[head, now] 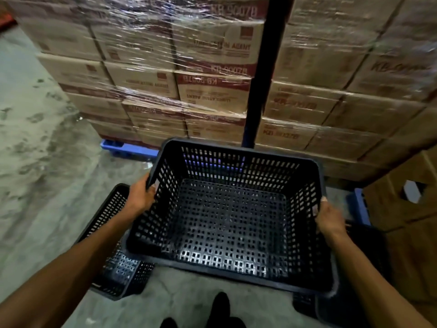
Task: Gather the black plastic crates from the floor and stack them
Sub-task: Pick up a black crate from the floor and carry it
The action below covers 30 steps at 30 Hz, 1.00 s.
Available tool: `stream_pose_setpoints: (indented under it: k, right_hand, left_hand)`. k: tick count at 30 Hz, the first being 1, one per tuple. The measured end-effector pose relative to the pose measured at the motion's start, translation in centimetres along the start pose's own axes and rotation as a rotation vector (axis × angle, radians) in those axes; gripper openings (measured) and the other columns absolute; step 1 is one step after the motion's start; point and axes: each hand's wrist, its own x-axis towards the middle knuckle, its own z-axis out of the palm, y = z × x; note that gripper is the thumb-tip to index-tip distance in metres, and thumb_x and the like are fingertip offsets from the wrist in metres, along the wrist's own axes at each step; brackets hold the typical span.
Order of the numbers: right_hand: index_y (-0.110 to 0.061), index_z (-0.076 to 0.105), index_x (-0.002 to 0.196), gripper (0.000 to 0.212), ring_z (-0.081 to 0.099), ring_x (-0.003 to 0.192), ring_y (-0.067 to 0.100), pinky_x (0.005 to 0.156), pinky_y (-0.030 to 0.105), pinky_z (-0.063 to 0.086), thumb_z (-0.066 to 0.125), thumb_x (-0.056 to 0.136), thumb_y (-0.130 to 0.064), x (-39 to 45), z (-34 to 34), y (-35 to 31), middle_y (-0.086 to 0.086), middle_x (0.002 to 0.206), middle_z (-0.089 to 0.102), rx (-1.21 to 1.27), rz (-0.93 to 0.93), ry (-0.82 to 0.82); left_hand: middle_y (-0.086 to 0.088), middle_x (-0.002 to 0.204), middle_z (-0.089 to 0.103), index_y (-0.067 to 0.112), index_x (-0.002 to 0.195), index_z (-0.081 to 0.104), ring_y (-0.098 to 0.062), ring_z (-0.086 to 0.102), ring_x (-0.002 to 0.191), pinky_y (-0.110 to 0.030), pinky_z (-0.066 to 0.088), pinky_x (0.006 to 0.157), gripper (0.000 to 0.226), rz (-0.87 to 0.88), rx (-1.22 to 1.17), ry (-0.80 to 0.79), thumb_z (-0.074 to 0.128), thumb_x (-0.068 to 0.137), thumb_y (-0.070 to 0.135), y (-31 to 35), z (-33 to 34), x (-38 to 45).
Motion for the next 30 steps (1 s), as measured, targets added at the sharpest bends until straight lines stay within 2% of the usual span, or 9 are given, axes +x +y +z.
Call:
stream_pose_setpoints:
  k: [3,8,12,15,19,22,26,28,30]
  right_hand:
    - [-0.008,0.058,0.071,0.056,0.061,0.088,0.042,0.081,0.048,0.048,0.026,0.096,-0.048,-0.3,0.3,1.2,0.022,0.085,0.06,0.022,0.032,0.03]
    - [-0.001,0.063,0.087,0.064,0.061,0.097,0.043,0.085,0.047,0.047,0.026,0.096,-0.052,-0.2,0.2,0.9,0.028,0.1,0.064,0.027,0.099,0.022]
    - [0.005,0.064,0.095,0.067,0.06,0.097,0.043,0.085,0.046,0.047,0.023,0.098,-0.047,0.2,0.4,0.3,0.03,0.106,0.064,-0.021,0.037,0.062]
    - [0.006,0.064,0.092,0.066,0.061,0.092,0.042,0.084,0.046,0.049,0.023,0.099,-0.046,-0.1,0.6,0.0,0.03,0.101,0.065,-0.037,-0.004,0.072]
    - [0.008,0.061,0.097,0.063,0.06,0.098,0.042,0.088,0.045,0.048,0.023,0.1,-0.043,-0.8,-0.5,0.1,0.031,0.106,0.063,-0.161,-0.052,-0.008]
    - [0.007,0.046,0.128,0.06,0.046,0.124,0.04,0.103,0.045,0.037,0.028,0.099,-0.041,-1.3,-2.6,-0.5,0.03,0.136,0.047,-0.494,-0.333,0.048]
    - [-0.005,0.011,0.151,0.073,0.008,0.148,0.027,0.119,0.037,0.003,0.025,0.097,-0.052,-2.0,-4.8,-2.2,0.015,0.16,0.011,-0.522,-0.635,0.282]
    - [-0.01,0.004,0.151,0.074,0.002,0.148,0.022,0.119,0.035,0.0,0.021,0.096,-0.056,-2.5,-4.1,-1.2,0.011,0.161,0.005,-0.503,-0.64,0.291]
    - [-0.01,0.0,0.151,0.077,-0.002,0.148,0.023,0.12,0.041,0.012,0.025,0.094,-0.056,-2.8,-1.8,0.9,0.01,0.161,-0.002,-0.603,-0.597,0.167]
  left_hand:
    - [-0.013,0.087,0.064,0.01,0.12,0.054,-0.017,0.057,0.061,-0.027,0.049,0.057,0.029,-0.019,-0.024,0.011,0.047,0.092,0.006,-0.6,-0.1,-0.5]
    - [-0.015,0.081,0.064,0.012,0.122,0.053,-0.016,0.057,0.056,-0.032,0.051,0.063,0.032,0.069,0.009,0.075,0.044,0.092,0.007,-0.2,0.7,-0.8]
    - [-0.027,0.091,0.066,0.008,0.122,0.051,-0.04,0.064,0.078,-0.049,0.056,0.073,0.033,0.072,0.036,0.083,0.043,0.09,0.003,0.4,1.1,-0.9]
    - [-0.026,0.093,0.066,0.008,0.125,0.049,-0.043,0.066,0.083,-0.05,0.056,0.075,0.035,0.084,0.035,0.066,0.042,0.091,0.006,0.5,0.6,-1.2]
    - [-0.029,0.123,0.059,0.003,0.138,0.035,-0.046,0.057,0.109,-0.049,0.048,0.091,0.047,0.104,0.237,0.007,0.044,0.093,0.012,0.5,-0.1,-1.5]
    - [-0.027,0.14,0.044,0.001,0.143,0.027,-0.042,0.041,0.128,-0.049,0.034,0.105,0.059,0.166,0.565,0.012,0.043,0.094,0.029,0.8,-1.4,-1.0]
    - [-0.02,0.152,0.03,0.003,0.145,0.025,-0.035,0.024,0.142,-0.048,0.02,0.114,0.063,0.322,0.482,0.262,0.043,0.094,0.036,2.2,-3.5,0.6]
    - [-0.018,0.154,0.028,0.005,0.146,0.022,-0.031,0.021,0.144,-0.041,0.013,0.116,0.065,0.328,0.387,0.312,0.038,0.094,0.041,1.6,-3.1,0.5]
    - [-0.016,0.157,0.02,0.007,0.148,0.013,-0.028,0.013,0.146,-0.041,0.001,0.117,0.066,0.287,0.366,0.182,0.037,0.095,0.038,0.1,-1.5,0.0]
